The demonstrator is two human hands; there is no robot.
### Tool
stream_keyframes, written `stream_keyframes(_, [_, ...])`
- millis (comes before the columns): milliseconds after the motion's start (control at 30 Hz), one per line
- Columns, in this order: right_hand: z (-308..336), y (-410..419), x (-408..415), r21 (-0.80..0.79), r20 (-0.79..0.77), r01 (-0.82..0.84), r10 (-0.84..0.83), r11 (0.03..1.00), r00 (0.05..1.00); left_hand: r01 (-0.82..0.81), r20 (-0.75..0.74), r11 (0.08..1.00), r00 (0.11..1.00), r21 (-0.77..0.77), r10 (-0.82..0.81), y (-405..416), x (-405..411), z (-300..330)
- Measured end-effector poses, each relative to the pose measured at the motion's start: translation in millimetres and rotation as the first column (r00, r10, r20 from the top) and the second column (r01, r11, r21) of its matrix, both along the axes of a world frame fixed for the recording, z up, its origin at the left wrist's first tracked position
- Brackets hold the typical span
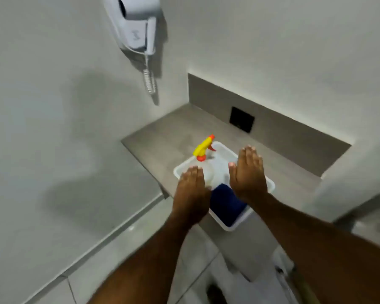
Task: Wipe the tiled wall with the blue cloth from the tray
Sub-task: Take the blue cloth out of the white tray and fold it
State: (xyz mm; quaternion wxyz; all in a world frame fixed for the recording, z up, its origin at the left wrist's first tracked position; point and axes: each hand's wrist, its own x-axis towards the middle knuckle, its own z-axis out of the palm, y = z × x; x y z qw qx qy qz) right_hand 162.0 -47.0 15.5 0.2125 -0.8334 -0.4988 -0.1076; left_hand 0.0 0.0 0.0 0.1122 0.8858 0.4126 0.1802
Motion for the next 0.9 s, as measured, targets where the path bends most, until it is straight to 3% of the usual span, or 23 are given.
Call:
stream_keyframes(67, [-27.7,-18.4,5.6,-0.095,-0.050,-0.009,0.005,0.995,0.999,0.052,0.012,0.997,0.999,-0.063,-0.051,-15.7,13.8,-26.2])
stream_keyframes(167, [-66.7,-38.0,14.4,-0.373,-0.181,-0.113,0.047,0.921,0.982,0.114,-0.123,0.991,0.985,-0.071,-0.122,-22.9,32.8,-56.8])
stream_keyframes(300, [-78.5,-19.9,13.3,-0.569,-0.233,-0.144,0.010,0.810,0.972,-0.043,-0.302,0.985,0.953,-0.169,-0.010,0.3,57.0,-63.4])
stream_keyframes(433, [-78.2,4.2,23.4,-0.624,-0.329,-0.110,-0.133,0.774,0.935,-0.134,-0.415,0.950,0.910,-0.283,0.005,17.8,70.5,-68.4])
stream_keyframes(533, [-72.4,20.1,36.4,-0.619,-0.559,-0.185,-0.263,0.763,0.786,-0.205,-0.331,0.861,0.943,-0.465,0.046,26.3,75.1,-61.4])
stream_keyframes(633, [-51.7,26.9,38.7,-0.558,-0.693,-0.186,-0.331,0.809,0.641,-0.145,-0.179,0.858,0.982,-0.492,0.064,24.4,63.8,-41.5])
stream_keyframes(733, [-17.0,14.9,23.2,-0.433,-0.761,-0.208,-0.232,0.877,0.606,-0.057,0.111,0.883,0.986,-0.465,0.122,10.8,31.4,-17.4])
stream_keyframes(800, [7.0,1.0,-8.1,-0.301,-0.835,-0.239,-0.135,0.923,0.534,-0.015,0.275,0.905,0.950,-0.425,0.145,-3.5,-0.5,-4.1])
stream_keyframes(900, [11.0,-5.5,-67.4,-0.135,-0.861,-0.270,0.023,0.953,0.509,-0.071,0.368,0.898,0.896,-0.434,0.248,-17.8,-58.2,-3.5])
